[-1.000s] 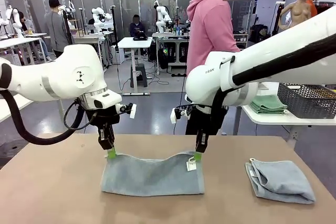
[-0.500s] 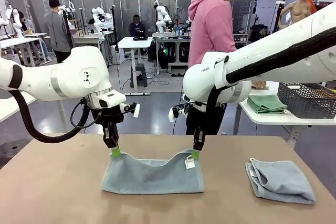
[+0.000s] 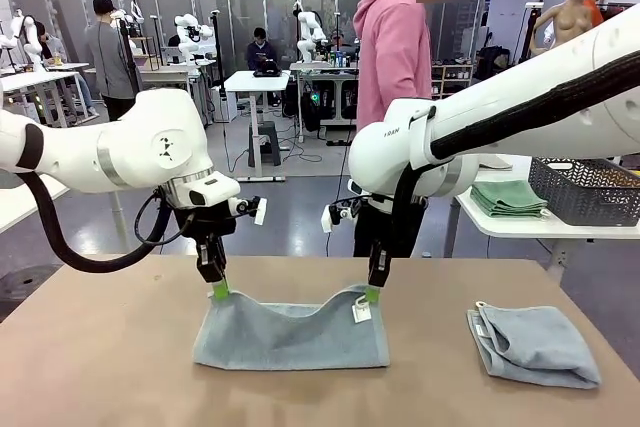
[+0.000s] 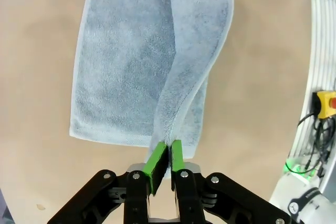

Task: Fold the towels and place them in the basket.
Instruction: When a person lays out a Towel with hook on the table, fold it in half twice.

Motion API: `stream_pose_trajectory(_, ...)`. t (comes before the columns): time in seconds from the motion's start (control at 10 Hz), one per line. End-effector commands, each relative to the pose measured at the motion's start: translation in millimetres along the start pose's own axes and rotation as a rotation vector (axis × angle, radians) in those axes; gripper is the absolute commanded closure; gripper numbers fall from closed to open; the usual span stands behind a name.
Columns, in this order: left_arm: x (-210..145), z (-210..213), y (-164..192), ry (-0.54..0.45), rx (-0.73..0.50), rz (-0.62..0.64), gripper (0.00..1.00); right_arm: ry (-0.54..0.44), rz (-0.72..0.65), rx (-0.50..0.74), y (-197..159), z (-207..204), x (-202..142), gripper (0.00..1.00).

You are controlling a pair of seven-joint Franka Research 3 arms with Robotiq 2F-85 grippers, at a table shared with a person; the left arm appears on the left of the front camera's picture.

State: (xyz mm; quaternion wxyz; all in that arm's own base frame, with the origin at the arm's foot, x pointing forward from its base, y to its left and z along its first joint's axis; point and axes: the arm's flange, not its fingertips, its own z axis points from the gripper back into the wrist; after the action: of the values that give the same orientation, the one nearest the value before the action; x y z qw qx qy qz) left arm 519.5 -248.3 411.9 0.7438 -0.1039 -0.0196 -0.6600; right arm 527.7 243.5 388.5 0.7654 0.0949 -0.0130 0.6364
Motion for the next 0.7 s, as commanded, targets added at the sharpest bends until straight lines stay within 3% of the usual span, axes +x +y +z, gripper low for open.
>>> stream_pose_trajectory(0.0,2.8,-16.0,15.9,-0.005,0.007,-0.018,0.92,-0.01,-0.005,0.014,-16.3,-13.6,5.4,0.91)
stream_pose_trajectory(0.6,-14.5,-54.2,35.7,-0.005,0.029,0.057,0.92,-0.013,-0.029,0.021,-34.9,-36.6,-5.7,0.91)
